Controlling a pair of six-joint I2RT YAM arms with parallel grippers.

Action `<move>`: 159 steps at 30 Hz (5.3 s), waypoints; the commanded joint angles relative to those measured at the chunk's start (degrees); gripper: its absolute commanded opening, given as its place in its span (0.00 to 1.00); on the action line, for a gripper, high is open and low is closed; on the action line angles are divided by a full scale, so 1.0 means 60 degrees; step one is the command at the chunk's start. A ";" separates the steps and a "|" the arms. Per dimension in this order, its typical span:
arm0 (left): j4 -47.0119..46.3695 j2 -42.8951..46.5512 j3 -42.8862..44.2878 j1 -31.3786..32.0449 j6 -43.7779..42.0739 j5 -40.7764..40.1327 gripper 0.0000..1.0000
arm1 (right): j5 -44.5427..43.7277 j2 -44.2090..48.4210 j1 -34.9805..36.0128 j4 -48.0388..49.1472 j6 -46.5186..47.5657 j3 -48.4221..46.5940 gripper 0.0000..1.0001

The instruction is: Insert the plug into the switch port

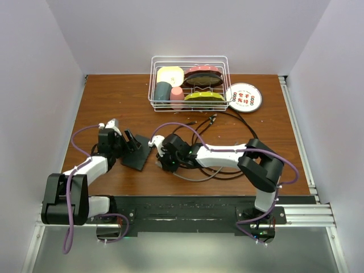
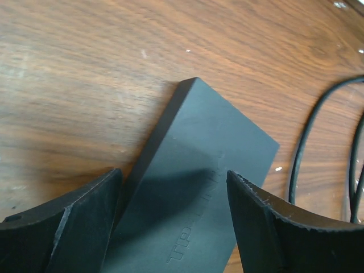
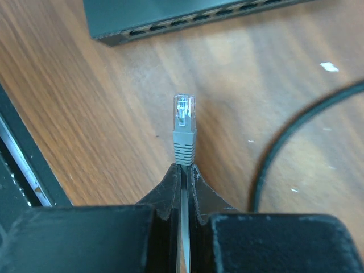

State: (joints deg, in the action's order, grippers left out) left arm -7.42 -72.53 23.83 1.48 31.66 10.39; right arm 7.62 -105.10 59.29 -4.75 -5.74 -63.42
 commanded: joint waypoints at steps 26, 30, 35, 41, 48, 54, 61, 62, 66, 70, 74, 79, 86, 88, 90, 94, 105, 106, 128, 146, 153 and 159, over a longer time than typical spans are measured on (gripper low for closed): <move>-0.0946 -0.0099 -0.0384 -0.0055 -0.0355 0.1051 0.75 | -0.0611 -0.1761 0.0461 -0.1639 -0.0172 -0.2453 0.00; -0.0946 -0.0084 -0.0383 -0.0055 -0.0340 0.1066 0.75 | -0.0552 -0.1775 0.0461 -0.1625 -0.0172 -0.2540 0.00; -0.0975 -0.0084 -0.0398 -0.0055 -0.0326 0.1095 0.75 | -0.0537 -0.1936 0.0475 -0.1741 -0.0157 -0.2702 0.00; -0.1048 -0.0084 -0.0457 -0.0055 -0.0282 0.1168 0.74 | -0.0405 -0.2010 0.0490 -0.1771 -0.0172 -0.2819 0.00; -0.1063 -0.0026 -0.0501 -0.0055 -0.0267 0.1212 0.75 | -0.0347 -0.2302 0.0519 -0.2151 -0.0143 -0.3228 0.00; -0.1122 0.0033 -0.0545 -0.0055 -0.0208 0.1271 0.75 | -0.0288 -0.2361 0.0592 -0.2357 -0.0084 -0.3419 0.00; -0.1180 0.0077 -0.0632 -0.0055 -0.0135 0.1344 0.75 | -0.0157 -0.2449 0.0651 -0.2416 -0.0055 -0.3595 0.00; -0.1195 0.0077 -0.0633 -0.0055 -0.0135 0.1359 0.76 | -0.0171 -0.2435 0.0666 -0.2430 -0.0055 -0.3610 0.00; -0.1312 0.0091 -0.0662 -0.0055 -0.0150 0.1476 0.76 | -0.0244 -0.2420 0.0695 -0.2314 -0.0040 -0.3552 0.00; -0.1341 0.0106 -0.0706 -0.0055 -0.0252 0.1549 0.75 | -0.0376 -0.2420 0.0681 -0.2269 0.0223 -0.3595 0.00; -0.1356 0.0179 -0.0750 -0.0055 -0.0238 0.1651 0.73 | -0.0566 -0.2332 0.0695 -0.2152 0.0385 -0.3712 0.00; -0.1414 0.0209 -0.0910 -0.0055 -0.0077 0.1783 0.70 | -0.0668 -0.2405 0.0695 -0.1831 0.0078 -0.3903 0.00; -0.1517 0.0253 -0.1174 -0.0041 0.0114 0.2017 0.65 | -0.1151 -0.2347 0.0695 -0.1158 -0.0800 -0.3757 0.00; -0.1517 0.0326 -0.1233 -0.0041 0.0172 0.2062 0.63 | -0.1255 -0.2288 0.0695 -0.0981 -0.0933 -0.3698 0.00; -0.1517 0.0413 -0.1277 -0.0012 0.0216 0.2076 0.62 | -0.1255 -0.2230 0.0695 -0.0615 -0.1153 -0.3610 0.00; -0.1473 0.0458 -0.1336 0.0047 0.0275 0.2106 0.61 | -0.1255 -0.2186 0.0695 -0.0088 -0.1343 -0.3610 0.00; -0.1488 0.0400 -0.1438 0.0281 0.0524 0.2150 0.59 | -0.1167 -0.2142 0.0666 0.1010 -0.1241 -0.3786 0.00; -0.1401 0.0370 -0.1409 0.0296 0.0510 0.2106 0.58 | -0.1210 -0.2127 0.0666 0.1099 -0.1212 -0.3800 0.00; -0.1312 0.0077 -0.1775 0.1526 0.1256 0.1842 0.54 | -0.2104 -0.1980 0.0446 0.3781 -0.1666 -0.3097 0.00; 0.0722 0.1774 -0.0692 0.1044 0.0731 -0.0749 0.78 | -0.1489 -0.1073 0.0343 0.2946 -0.1798 -0.1838 0.28; 0.1675 0.2171 0.0289 0.0501 0.0173 -0.1556 0.82 | -0.1929 -0.0370 0.0343 0.1833 -0.1885 -0.1487 0.67; 0.1648 0.2639 0.0393 0.0501 -0.0135 -0.1557 0.82 | -0.3434 0.0508 0.0183 0.1116 -0.1973 -0.1369 0.97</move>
State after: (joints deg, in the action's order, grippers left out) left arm 1.83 -59.44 24.38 4.89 33.10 1.23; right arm -5.26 -106.39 61.23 3.09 -17.06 -71.72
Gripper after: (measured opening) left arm 0.815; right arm 0.927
